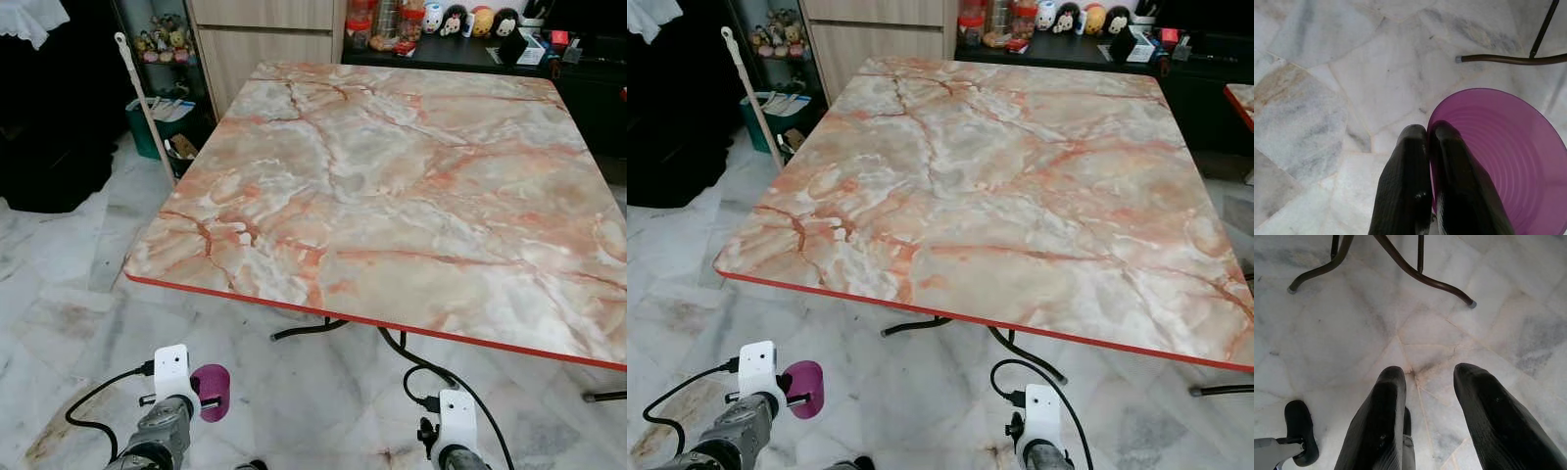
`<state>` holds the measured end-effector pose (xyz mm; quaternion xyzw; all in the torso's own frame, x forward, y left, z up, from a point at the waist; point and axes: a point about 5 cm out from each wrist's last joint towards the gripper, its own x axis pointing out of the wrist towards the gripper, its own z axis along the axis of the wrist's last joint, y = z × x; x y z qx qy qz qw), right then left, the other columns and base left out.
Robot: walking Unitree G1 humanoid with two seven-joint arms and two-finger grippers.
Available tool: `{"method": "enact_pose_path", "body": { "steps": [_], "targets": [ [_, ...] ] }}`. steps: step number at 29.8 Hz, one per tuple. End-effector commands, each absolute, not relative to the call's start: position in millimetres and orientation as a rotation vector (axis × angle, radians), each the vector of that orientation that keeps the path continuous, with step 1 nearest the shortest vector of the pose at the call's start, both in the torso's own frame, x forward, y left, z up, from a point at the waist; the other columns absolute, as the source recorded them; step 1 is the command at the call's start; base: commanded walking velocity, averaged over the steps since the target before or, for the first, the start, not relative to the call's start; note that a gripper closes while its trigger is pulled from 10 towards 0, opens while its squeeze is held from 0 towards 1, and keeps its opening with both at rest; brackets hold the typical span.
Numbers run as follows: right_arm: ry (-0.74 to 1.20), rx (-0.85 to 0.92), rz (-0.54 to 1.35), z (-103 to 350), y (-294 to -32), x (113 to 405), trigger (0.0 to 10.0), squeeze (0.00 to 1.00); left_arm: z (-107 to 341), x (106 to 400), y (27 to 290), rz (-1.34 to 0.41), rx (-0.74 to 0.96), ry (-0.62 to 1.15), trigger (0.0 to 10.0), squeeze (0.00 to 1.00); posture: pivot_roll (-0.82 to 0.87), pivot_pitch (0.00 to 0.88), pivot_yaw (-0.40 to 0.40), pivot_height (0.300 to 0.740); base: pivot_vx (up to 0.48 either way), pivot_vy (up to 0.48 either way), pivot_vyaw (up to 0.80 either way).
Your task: Setting the table
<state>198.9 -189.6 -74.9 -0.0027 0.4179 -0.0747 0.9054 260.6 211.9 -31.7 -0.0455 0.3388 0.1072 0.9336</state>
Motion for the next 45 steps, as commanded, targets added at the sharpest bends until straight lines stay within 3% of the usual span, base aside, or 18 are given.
{"method": "enact_pose_path", "body": {
  "steps": [1, 18, 45],
  "targets": [
    [0.878, 0.004, -0.176, -76.0, -191.6, 196.9, 10.0, 0.00, -38.1, 252.3, 211.9, 0.214, -0.062, 0.721, 10.0, 0.00, 0.01, 0.118, 0.004, 0.740, 0.000, -0.277, 0.00],
    [0.886, 0.016, -0.177, -76.3, -189.3, 197.3, 10.0, 0.00, -38.4, 250.1, 217.7, 0.242, -0.056, 0.724, 10.0, 0.00, 0.02, 0.110, 0.004, 0.740, 0.000, -0.292, -0.12],
    [0.877, -0.013, -0.137, -75.7, -189.1, 198.1, 10.0, 0.00, -41.5, 247.8, 212.1, 0.228, -0.058, 0.741, 10.0, 0.00, 0.02, 0.095, -0.004, 0.740, 0.000, -0.479, -0.09]
  ]
}}
